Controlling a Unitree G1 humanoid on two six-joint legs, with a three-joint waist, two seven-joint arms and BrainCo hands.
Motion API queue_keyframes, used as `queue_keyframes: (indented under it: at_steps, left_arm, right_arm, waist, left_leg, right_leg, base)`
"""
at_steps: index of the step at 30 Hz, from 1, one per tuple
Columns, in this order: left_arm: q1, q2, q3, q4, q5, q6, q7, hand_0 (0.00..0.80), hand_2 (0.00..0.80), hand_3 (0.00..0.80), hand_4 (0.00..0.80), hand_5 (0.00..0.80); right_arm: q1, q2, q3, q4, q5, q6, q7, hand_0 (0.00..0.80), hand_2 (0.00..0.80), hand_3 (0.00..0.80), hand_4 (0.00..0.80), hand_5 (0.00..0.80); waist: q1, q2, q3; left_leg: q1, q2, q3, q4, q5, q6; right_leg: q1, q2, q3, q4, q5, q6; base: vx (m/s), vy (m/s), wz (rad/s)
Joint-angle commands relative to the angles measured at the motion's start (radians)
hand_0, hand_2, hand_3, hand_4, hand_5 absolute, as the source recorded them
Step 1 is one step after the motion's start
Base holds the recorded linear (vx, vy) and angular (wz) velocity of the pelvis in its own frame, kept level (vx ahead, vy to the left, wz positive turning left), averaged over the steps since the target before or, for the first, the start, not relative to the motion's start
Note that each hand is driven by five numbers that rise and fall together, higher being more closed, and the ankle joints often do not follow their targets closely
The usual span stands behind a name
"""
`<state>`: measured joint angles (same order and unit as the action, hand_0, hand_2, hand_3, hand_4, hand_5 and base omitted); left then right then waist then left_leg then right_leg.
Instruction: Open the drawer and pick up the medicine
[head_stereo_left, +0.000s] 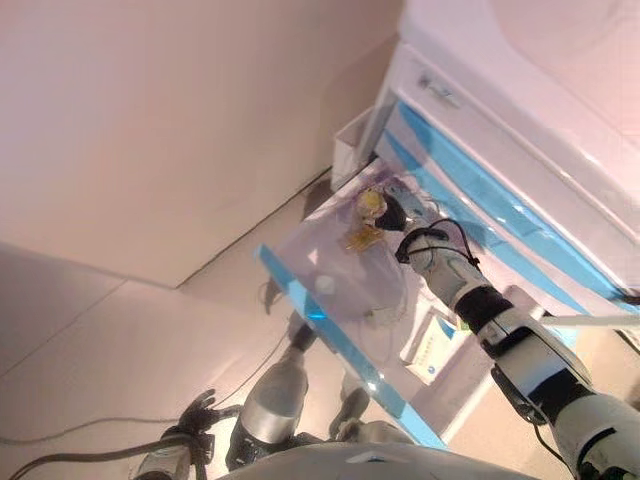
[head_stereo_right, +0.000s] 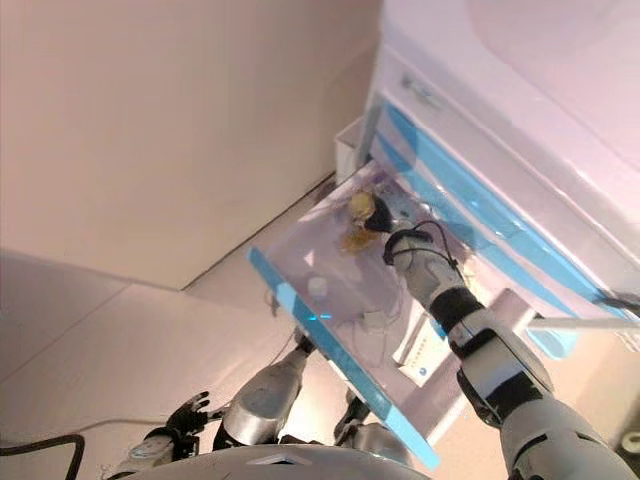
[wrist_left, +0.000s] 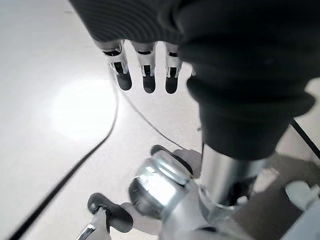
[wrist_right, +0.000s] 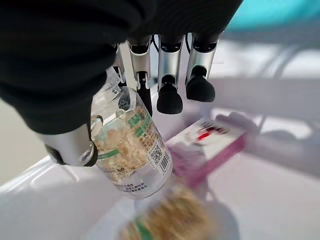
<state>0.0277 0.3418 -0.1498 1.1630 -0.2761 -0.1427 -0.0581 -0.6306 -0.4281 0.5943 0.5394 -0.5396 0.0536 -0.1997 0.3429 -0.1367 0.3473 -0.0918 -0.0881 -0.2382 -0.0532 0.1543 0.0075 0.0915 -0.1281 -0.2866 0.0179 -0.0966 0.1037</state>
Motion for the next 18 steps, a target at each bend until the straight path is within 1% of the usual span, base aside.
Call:
queue_keyframes:
  at_steps: [1,3,4,5,6,7,8,10,11,12,13,15,16,18]
  left_arm:
    - [0.043,0.011,0.005,0.034,0.042,0.027,0.014,0.000,0.000,0.000,0.000,0.000]
    - [0.037,0.017,0.010,0.036,0.057,0.034,0.012,0.000,0.000,0.000,0.000,0.000]
    - [0.030,0.019,0.011,0.037,0.055,0.046,0.015,0.000,0.000,0.000,0.000,0.000]
    - [0.025,0.020,0.011,0.038,0.065,0.051,0.015,0.000,0.000,0.000,0.000,0.000]
    - [0.019,0.024,0.011,0.040,0.060,0.057,0.014,0.000,0.000,0.000,0.000,0.000]
    - [0.010,0.024,0.011,0.044,0.058,0.068,0.014,0.000,0.000,0.000,0.000,0.000]
    - [0.007,0.025,0.008,0.043,0.057,0.072,0.014,0.000,0.000,0.000,0.000,0.000]
    - [-0.002,0.022,0.001,0.040,0.058,0.088,0.015,0.000,0.000,0.000,0.000,0.000]
    - [-0.002,0.021,-0.001,0.037,0.061,0.091,0.014,0.000,0.000,0.000,0.000,0.000]
    - [-0.003,0.016,-0.004,0.035,0.061,0.094,0.014,0.000,0.000,0.000,0.000,0.000]
    - [-0.005,0.013,-0.005,0.035,0.064,0.098,0.012,0.000,0.000,0.000,0.000,0.000]
    - [-0.005,0.008,-0.008,0.040,0.072,0.092,0.006,0.000,0.000,0.000,0.000,0.000]
    - [-0.005,0.006,-0.009,0.041,0.072,0.092,0.002,0.000,0.000,0.000,0.000,0.000]
    - [-0.005,0.001,-0.014,0.043,0.069,0.095,-0.001,0.000,0.000,0.000,0.000,0.000]
  right_arm:
    - [0.060,-0.101,0.056,-0.146,-0.052,-0.069,0.075,0.800,0.800,0.800,0.800,0.800]
    - [0.113,-0.151,0.047,-0.231,0.010,-0.098,0.152,0.800,0.800,0.800,0.800,0.800]
    - [0.145,-0.185,0.032,-0.299,0.045,-0.130,0.206,0.800,0.800,0.800,0.800,0.800]
    - [0.163,-0.203,0.023,-0.338,0.061,-0.155,0.233,0.800,0.800,0.800,0.800,0.800]
    - [0.175,-0.224,0.013,-0.381,0.089,-0.154,0.265,0.800,0.800,0.800,0.800,0.800]
    - [0.194,-0.254,-0.013,-0.445,0.140,-0.169,0.326,0.800,0.800,0.800,0.800,0.800]
    - [0.202,-0.265,-0.025,-0.472,0.162,-0.176,0.350,0.800,0.800,0.800,0.800,0.800]
    - [0.227,-0.312,-0.078,-0.573,0.263,-0.185,0.452,0.800,0.800,0.800,0.800,0.800]
    - [0.236,-0.323,-0.094,-0.599,0.290,-0.190,0.470,0.800,0.800,0.800,0.800,0.800]
    - [0.242,-0.342,-0.127,-0.643,0.344,-0.185,0.511,0.800,0.800,0.800,0.800,0.800]
    - [0.245,-0.362,-0.166,-0.691,0.404,-0.166,0.551,0.800,0.800,0.800,0.800,0.800]
    - [0.247,-0.386,-0.213,-0.729,0.481,-0.156,0.580,0.800,0.800,0.800,0.800,0.800]
    - [0.246,-0.399,-0.245,-0.748,0.533,-0.141,0.590,0.800,0.800,0.800,0.800,0.800]
    - [0.232,-0.422,-0.303,-0.758,0.608,-0.132,0.588,0.800,0.800,0.800,0.800,0.800]
  waist:
    - [-0.047,0.003,-0.096]
    - [-0.072,0.000,-0.111]
    - [-0.090,-0.003,-0.120]
    - [-0.100,-0.004,-0.125]
    - [-0.111,-0.004,-0.131]
    - [-0.130,-0.003,-0.143]
    - [-0.136,-0.002,-0.147]
    - [-0.162,0.003,-0.167]
    - [-0.168,0.005,-0.172]
    - [-0.179,0.009,-0.181]
    - [-0.189,0.013,-0.190]
    - [-0.201,0.018,-0.201]
    - [-0.208,0.020,-0.207]
    - [-0.221,0.025,-0.218]
  left_leg:
    - [0.065,0.010,0.079,0.022,-0.176,0.034]
    - [0.075,0.015,0.101,0.020,-0.182,0.035]
    - [0.080,0.018,0.115,0.021,-0.186,0.035]
    - [0.083,0.020,0.124,0.022,-0.189,0.035]
    - [0.087,0.021,0.132,0.023,-0.192,0.035]
    - [0.092,0.023,0.147,0.024,-0.195,0.035]
    - [0.095,0.024,0.153,0.024,-0.197,0.034]
    - [0.108,0.027,0.173,0.023,-0.201,0.032]
    - [0.114,0.028,0.178,0.020,-0.202,0.032]
    - [0.120,0.029,0.185,0.017,-0.202,0.031]
    - [0.126,0.030,0.193,0.014,-0.201,0.030]
    - [0.134,0.031,0.203,0.011,-0.203,0.028]
    - [0.137,0.032,0.208,0.012,-0.205,0.027]
    - [0.146,0.033,0.220,0.013,-0.209,0.025]
  right_leg:
    - [-0.126,-0.031,0.062,0.030,0.154,0.052]
    - [-0.126,-0.025,0.081,0.024,0.158,0.052]
    - [-0.126,-0.021,0.093,0.020,0.161,0.051]
    - [-0.126,-0.019,0.100,0.018,0.162,0.050]
    - [-0.125,-0.016,0.107,0.015,0.163,0.049]
    - [-0.122,-0.012,0.117,0.009,0.162,0.045]
    - [-0.120,-0.010,0.121,0.006,0.161,0.044]
    - [-0.110,-0.005,0.134,-0.003,0.159,0.040]
    - [-0.108,-0.004,0.137,-0.004,0.159,0.039]
    - [-0.102,-0.002,0.142,-0.008,0.158,0.037]
    - [-0.097,0.000,0.147,-0.012,0.157,0.034]
    - [-0.091,0.002,0.154,-0.015,0.154,0.030]
    - [-0.089,0.002,0.158,-0.016,0.153,0.029]
    - [-0.083,0.003,0.164,-0.018,0.149,0.026]
  base:
    - [-0.038,-0.068,-0.37]
    - [-0.044,-0.058,-0.42]
    - [-0.053,-0.055,-0.41]
    - [-0.043,-0.038,-0.36]
    - [-0.040,-0.027,-0.34]
    - [-0.030,-0.009,-0.39]
    - [-0.031,-0.012,-0.36]
    - [-0.003,-0.007,-0.31]
    - [0.015,0.002,-0.25]
    - [0.015,0.007,-0.22]
    - [0.012,0.008,-0.20]
    - [0.009,0.005,-0.12]
    - [0.002,0.010,-0.13]
    - [0.010,0.022,-0.12]
